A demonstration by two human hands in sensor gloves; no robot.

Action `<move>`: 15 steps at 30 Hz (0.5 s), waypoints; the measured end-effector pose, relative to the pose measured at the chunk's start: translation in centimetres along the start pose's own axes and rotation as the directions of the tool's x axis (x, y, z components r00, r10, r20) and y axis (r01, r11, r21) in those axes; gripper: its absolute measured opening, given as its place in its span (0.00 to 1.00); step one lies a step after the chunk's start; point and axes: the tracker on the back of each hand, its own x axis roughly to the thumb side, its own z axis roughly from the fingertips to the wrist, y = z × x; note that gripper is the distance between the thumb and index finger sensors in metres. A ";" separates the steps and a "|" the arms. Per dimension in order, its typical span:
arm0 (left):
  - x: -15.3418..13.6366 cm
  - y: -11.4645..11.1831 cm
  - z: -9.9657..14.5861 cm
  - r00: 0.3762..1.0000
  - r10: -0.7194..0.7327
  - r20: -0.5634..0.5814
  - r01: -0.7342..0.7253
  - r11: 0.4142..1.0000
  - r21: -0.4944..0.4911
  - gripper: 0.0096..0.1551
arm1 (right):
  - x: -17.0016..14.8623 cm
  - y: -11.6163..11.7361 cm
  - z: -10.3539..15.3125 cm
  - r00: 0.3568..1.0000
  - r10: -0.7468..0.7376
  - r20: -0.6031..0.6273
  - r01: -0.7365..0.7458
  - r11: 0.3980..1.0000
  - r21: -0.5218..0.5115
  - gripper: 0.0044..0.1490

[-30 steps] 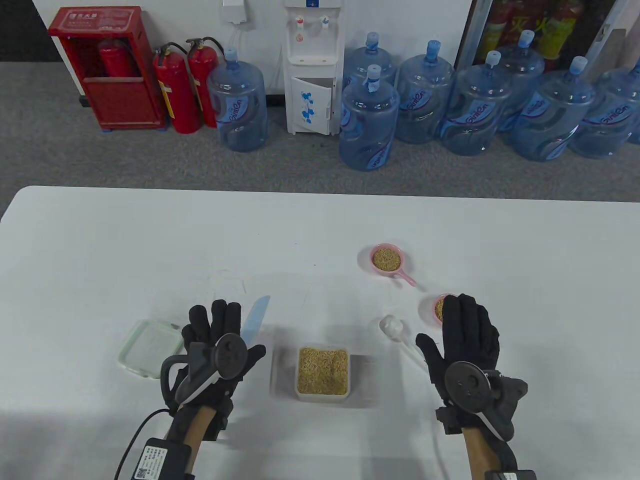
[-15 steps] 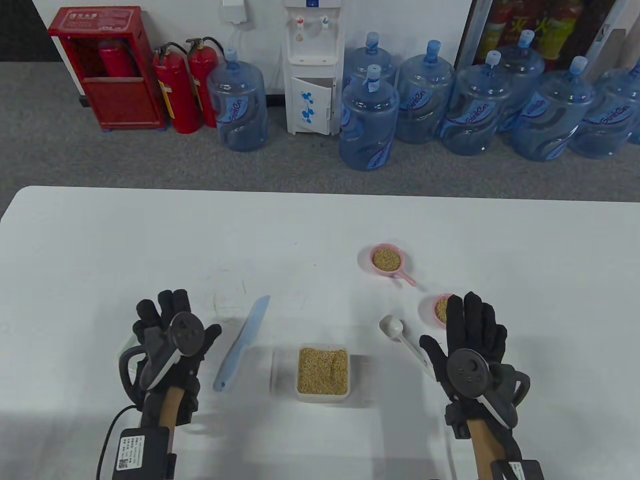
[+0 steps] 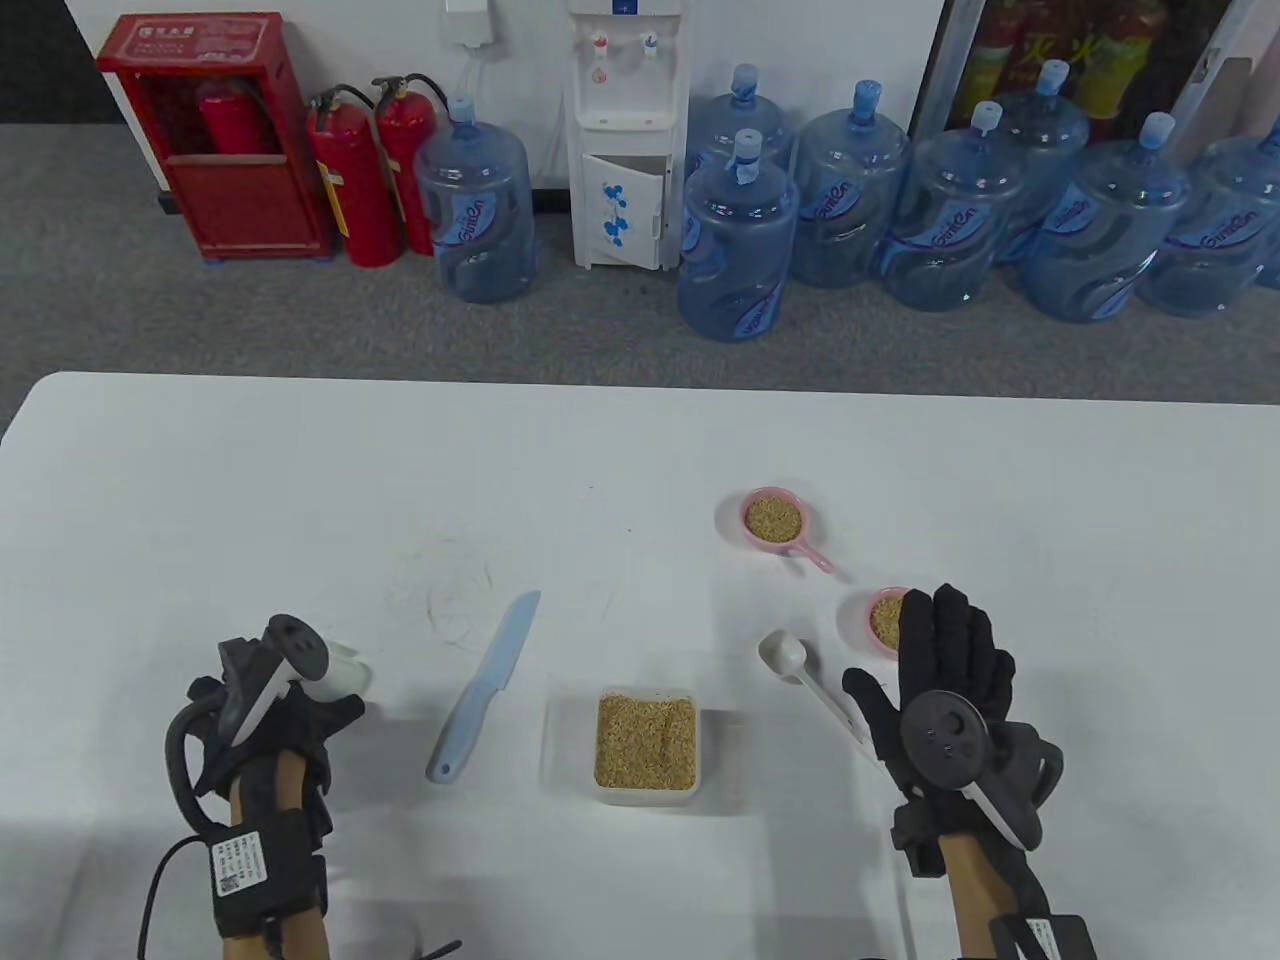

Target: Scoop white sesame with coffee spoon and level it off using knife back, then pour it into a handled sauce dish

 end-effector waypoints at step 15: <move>1.4 1.5 1.2 0.986 -0.120 0.114 0.092 0.969 0.228 0.75 | -0.3 0.0 -0.1 1.000 -0.027 0.010 0.027 0.999 -0.021 0.58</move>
